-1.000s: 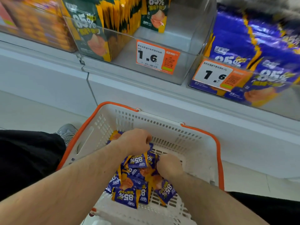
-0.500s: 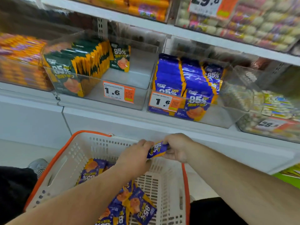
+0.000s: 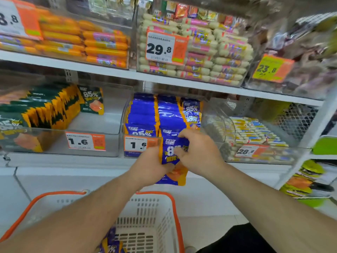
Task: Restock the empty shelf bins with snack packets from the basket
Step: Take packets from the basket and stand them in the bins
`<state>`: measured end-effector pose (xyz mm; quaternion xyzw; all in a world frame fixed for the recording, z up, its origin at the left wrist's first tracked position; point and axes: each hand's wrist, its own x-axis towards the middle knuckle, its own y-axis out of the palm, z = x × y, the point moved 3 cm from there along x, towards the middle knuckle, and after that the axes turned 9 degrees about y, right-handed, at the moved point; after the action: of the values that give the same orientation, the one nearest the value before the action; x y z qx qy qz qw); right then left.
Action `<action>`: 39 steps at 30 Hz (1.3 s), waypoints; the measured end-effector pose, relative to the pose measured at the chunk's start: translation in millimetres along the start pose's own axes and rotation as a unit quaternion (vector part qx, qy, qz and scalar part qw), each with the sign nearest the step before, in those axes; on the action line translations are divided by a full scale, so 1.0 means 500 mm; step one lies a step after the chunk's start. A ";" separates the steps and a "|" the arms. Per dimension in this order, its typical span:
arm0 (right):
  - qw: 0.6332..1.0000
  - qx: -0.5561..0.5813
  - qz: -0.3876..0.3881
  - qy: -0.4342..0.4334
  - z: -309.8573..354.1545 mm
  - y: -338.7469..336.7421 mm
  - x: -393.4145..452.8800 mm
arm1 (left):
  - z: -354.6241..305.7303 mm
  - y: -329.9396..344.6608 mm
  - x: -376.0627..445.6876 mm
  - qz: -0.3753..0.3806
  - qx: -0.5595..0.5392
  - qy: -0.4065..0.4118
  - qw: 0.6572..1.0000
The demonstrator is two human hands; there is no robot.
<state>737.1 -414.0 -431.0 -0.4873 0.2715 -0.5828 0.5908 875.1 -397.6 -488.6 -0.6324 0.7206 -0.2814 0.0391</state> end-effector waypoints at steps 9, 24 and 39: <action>0.933 -0.051 -0.343 -0.094 -0.047 -0.120 0.041 | -0.067 -0.028 0.121 -0.093 0.429 0.074 0.896; 0.972 -0.165 -0.156 0.067 -0.120 -0.023 0.249 | 0.015 -0.015 0.149 -0.058 0.511 0.082 0.854; 0.975 -0.160 0.057 0.143 -0.200 0.122 0.472 | 0.041 0.003 0.150 -0.140 0.526 0.133 0.828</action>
<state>715.0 -674.3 -464.9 -0.4709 0.4705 -0.5611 0.4920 867.5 -475.0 -483.7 -0.5668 0.3655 -0.7016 0.2301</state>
